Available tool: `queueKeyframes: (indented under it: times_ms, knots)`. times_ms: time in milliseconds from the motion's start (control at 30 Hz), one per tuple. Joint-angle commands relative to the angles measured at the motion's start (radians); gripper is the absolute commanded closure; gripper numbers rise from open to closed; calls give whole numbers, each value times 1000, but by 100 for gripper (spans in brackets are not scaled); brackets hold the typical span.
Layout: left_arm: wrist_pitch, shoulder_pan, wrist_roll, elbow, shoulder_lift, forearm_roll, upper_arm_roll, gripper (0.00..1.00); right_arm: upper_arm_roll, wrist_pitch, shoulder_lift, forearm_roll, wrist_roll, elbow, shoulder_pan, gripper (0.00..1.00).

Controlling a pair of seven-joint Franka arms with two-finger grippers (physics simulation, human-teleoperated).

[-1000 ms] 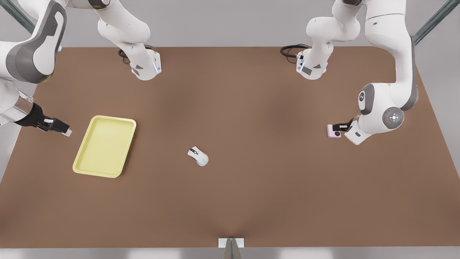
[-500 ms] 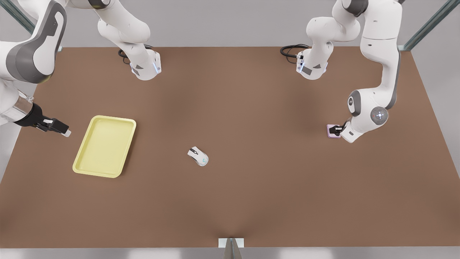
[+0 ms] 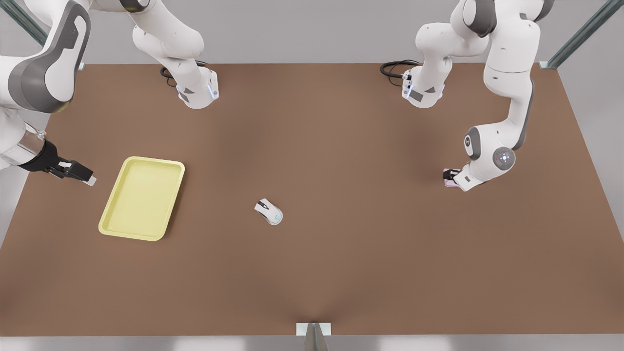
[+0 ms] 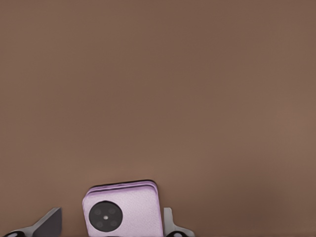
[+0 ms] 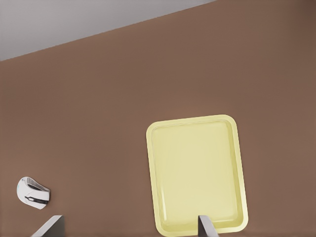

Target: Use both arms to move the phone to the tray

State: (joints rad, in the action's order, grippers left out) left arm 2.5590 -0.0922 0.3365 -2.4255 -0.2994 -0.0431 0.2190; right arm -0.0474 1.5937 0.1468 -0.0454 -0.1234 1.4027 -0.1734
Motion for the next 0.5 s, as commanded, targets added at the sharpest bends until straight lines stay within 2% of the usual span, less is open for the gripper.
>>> queueKeyframes:
  times_ms: [0,67,200,233,267,467]
  knots:
    - [35,-1,180,0,-10,-47,0,0,0,-1,-1,-1,-4,-1,0,0]
    - [35,0,177,0,-12,-112,0,0,0,0,-1,-1,-4,1,0,0]
    - [33,0,177,2,-27,-112,2,0,0,0,-1,-1,-4,1,0,0]
    - [33,0,177,2,-29,-112,2,8,0,0,-1,-1,-4,-1,0,0]
    - [33,0,177,2,-32,-112,2,11,0,0,-1,-1,-4,-1,0,0]
    - [38,0,177,2,-46,-112,2,16,0,0,-1,-1,-4,1,0,0]
